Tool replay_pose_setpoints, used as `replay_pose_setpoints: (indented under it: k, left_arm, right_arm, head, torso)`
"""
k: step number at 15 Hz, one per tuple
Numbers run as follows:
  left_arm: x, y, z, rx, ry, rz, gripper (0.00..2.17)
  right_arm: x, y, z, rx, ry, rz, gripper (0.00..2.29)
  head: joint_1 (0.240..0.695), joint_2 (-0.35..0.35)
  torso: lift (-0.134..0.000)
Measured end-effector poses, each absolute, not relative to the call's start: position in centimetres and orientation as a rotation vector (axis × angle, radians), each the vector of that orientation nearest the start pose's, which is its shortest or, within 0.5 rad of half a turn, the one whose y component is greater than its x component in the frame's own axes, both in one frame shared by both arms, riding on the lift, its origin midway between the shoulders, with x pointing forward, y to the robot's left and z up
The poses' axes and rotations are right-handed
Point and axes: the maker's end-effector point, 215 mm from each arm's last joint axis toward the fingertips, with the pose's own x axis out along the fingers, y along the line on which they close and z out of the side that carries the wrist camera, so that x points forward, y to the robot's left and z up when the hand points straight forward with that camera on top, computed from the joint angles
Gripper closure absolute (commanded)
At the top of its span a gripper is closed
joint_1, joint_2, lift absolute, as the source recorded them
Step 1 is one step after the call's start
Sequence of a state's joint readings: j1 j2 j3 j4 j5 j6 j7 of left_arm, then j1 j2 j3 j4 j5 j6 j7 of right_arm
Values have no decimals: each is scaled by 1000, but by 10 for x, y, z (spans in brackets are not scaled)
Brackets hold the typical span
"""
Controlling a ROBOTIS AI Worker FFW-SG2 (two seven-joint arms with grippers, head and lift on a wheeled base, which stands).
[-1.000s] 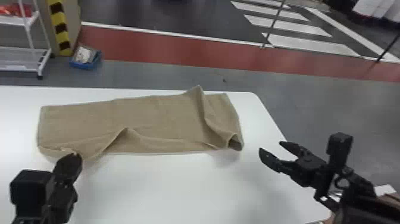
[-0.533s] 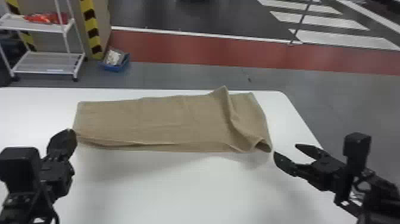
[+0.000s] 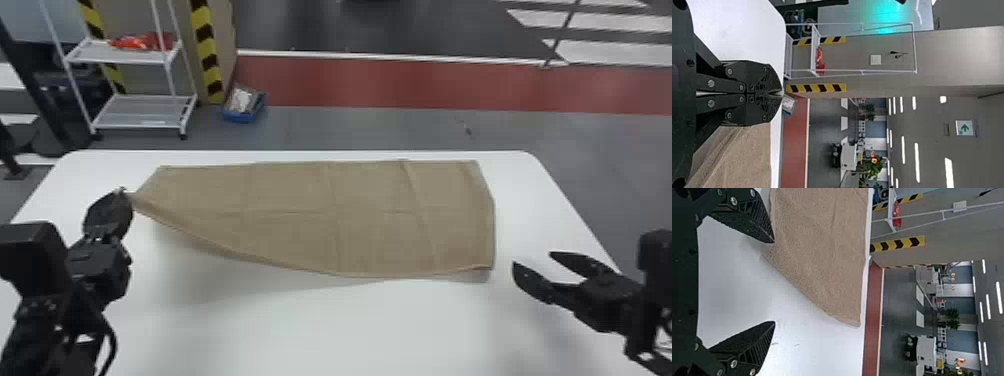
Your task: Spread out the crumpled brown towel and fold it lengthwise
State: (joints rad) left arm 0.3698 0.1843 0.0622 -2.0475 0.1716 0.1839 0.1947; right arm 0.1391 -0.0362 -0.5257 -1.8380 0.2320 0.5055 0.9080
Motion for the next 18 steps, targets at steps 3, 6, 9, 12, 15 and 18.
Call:
replay_pose_setpoints:
  k: [3, 6, 9, 12, 15, 18]
  left_arm:
    - [488, 312, -325, 28, 75, 153, 1436]
    - [488, 309, -326, 28, 78, 148, 1436]
    - [486, 311, -328, 30, 81, 150, 1436]
    - [485, 314, -328, 31, 82, 152, 1436]
    - [487, 315, -326, 32, 78, 153, 1436]
    - [489, 316, -322, 33, 71, 154, 1436]
  right_arm:
    - [473, -368, -434, -28, 488, 308, 292]
    - [480, -341, -448, -43, 519, 352, 292]
    - [480, -325, -458, -73, 547, 373, 316]
    - [480, -330, -462, -115, 566, 350, 319]
    - [482, -339, -463, -142, 575, 316, 586]
    - [487, -341, -459, -142, 569, 310, 1393]
  head:
    - [695, -69]
    - [695, -45]
    - [695, -17]
    - [695, -17]
    - [695, -27]
    - [695, -29]
  torso:
    - [-124]
    - [-124]
    - [-124]
    - [-124]
    - [-124]
    - [-124]
